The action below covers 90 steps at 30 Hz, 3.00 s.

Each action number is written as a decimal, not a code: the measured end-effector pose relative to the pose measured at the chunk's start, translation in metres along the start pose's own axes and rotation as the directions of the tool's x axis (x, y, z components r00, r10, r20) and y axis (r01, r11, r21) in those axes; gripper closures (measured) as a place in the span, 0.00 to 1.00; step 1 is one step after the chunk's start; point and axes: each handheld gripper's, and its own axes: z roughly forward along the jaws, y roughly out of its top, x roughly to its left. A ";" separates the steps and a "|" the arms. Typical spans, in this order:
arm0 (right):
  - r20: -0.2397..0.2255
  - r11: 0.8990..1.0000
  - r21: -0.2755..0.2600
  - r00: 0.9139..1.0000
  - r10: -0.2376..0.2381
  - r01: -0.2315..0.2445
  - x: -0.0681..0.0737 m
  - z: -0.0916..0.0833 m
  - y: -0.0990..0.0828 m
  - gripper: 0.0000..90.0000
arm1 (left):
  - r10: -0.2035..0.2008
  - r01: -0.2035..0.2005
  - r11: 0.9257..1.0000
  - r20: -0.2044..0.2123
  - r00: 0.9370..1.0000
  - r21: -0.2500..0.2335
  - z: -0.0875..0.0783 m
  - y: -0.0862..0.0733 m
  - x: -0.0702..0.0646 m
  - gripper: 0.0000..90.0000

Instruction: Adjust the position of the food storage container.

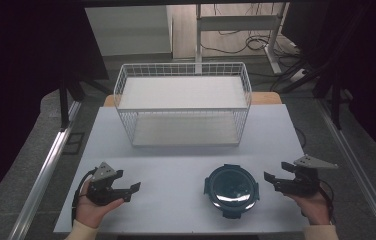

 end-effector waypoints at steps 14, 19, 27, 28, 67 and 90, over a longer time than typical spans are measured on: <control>0.015 0.999 0.030 0.999 -0.028 0.027 0.002 -0.004 0.001 0.23 | -0.004 0.004 1.000 0.007 1.000 -0.001 0.001 0.000 0.000 0.22; 0.023 0.998 0.043 0.999 -0.047 0.046 0.006 -0.008 0.005 0.27 | -0.005 0.005 1.000 0.005 1.000 -0.005 0.000 0.000 0.000 0.22; 0.008 0.997 0.056 0.999 -0.054 0.053 0.013 -0.018 0.010 0.36 | -0.012 0.012 1.000 0.005 1.000 -0.015 -0.003 0.001 0.001 0.22; 0.009 0.997 0.056 0.999 -0.052 0.051 0.014 -0.019 0.010 0.36 | -0.010 0.010 1.000 0.007 1.000 -0.014 -0.002 0.001 0.001 0.22; -0.188 0.895 0.321 0.947 -0.261 0.310 0.065 -0.033 -0.020 1.00 | -0.008 0.008 1.000 0.026 1.000 0.002 0.005 0.001 -0.005 0.22; -0.185 0.878 0.315 0.931 -0.316 0.361 0.084 -0.009 -0.025 1.00 | -0.012 0.012 1.000 0.018 1.000 0.006 0.009 0.002 -0.006 0.22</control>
